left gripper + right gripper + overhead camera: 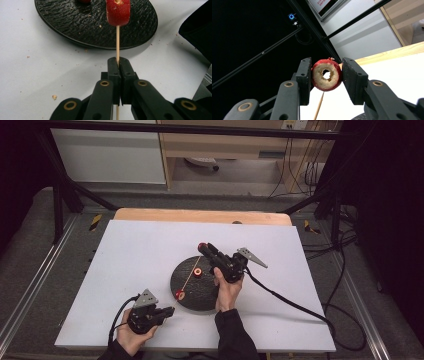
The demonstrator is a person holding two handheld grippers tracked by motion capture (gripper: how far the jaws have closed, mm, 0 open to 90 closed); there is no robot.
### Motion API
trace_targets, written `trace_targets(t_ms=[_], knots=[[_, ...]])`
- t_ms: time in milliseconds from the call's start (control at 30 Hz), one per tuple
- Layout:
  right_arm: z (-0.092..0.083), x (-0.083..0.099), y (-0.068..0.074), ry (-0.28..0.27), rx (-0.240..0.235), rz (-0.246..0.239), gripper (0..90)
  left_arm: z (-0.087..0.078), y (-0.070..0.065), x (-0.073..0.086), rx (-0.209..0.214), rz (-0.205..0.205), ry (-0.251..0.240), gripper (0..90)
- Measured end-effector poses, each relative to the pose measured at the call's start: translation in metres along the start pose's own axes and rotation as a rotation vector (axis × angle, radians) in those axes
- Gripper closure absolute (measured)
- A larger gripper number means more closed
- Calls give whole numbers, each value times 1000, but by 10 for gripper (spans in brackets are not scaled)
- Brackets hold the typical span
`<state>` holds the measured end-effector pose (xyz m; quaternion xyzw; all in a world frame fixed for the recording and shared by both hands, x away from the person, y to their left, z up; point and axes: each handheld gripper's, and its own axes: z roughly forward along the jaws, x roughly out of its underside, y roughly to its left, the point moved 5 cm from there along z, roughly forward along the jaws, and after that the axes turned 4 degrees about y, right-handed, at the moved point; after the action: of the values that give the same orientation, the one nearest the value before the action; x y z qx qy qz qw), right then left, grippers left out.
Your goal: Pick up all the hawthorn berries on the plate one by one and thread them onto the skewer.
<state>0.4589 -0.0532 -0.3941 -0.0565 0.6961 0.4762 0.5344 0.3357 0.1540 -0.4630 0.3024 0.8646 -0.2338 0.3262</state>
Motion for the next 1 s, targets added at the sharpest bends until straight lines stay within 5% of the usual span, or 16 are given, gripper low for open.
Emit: trace_targets(t_ms=[600, 1000], knots=[[0, 1, 0, 7, 0, -2, 610, 0, 0, -1, -4, -6, -11, 885], [1, 5, 0, 2, 0, 2, 611, 6, -5, -7, -4, -69, -57, 885]])
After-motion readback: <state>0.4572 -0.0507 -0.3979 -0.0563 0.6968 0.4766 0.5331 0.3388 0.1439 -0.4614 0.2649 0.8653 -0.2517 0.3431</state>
